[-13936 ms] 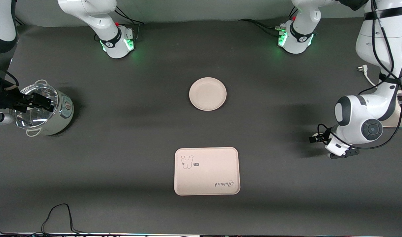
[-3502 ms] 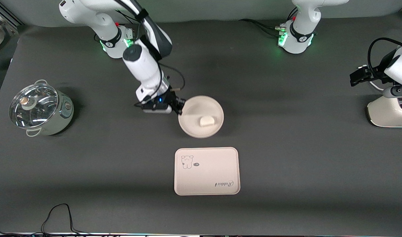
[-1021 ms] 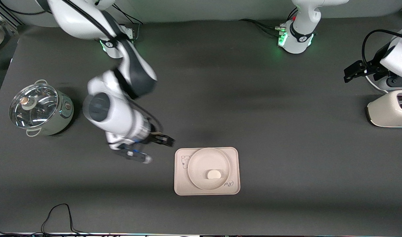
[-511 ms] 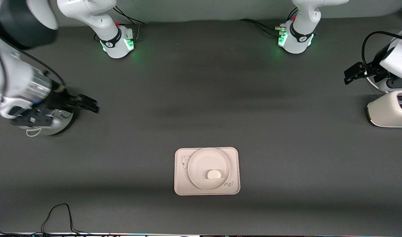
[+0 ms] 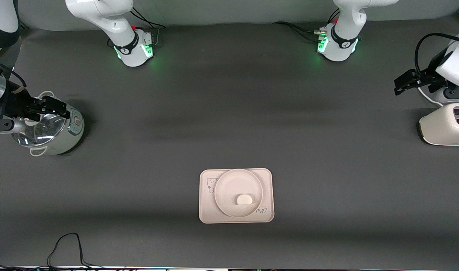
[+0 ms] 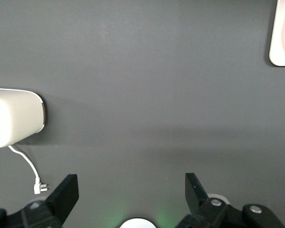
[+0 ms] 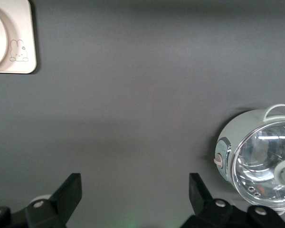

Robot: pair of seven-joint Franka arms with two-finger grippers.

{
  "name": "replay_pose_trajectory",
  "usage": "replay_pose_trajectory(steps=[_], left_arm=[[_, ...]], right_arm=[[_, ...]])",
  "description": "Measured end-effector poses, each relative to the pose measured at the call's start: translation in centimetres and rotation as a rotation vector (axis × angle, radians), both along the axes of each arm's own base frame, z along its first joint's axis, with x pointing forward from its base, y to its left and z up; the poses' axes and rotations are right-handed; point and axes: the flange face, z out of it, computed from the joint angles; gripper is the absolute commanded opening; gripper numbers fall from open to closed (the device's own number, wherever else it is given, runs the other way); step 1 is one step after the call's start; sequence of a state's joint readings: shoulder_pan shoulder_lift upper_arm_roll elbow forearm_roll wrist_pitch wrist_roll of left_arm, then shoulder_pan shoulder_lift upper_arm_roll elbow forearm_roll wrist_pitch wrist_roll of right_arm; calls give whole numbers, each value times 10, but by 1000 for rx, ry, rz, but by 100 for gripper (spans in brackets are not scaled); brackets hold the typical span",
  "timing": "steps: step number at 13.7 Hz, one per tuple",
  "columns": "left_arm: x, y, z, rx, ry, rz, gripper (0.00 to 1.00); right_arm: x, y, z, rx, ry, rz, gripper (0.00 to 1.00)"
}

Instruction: Place bun in plate and plate on tray

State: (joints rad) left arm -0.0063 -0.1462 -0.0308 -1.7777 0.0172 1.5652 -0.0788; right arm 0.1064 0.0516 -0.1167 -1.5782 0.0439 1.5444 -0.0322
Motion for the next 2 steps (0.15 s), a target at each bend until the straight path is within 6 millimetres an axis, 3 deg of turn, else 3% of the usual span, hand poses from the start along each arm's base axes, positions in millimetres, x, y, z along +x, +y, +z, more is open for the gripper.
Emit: replay_pose_trajectory(steps=[2], left_arm=[[0, 0, 1, 0, 0, 0, 100]], right_arm=[[0, -7, -2, -1, 4, -12, 100]])
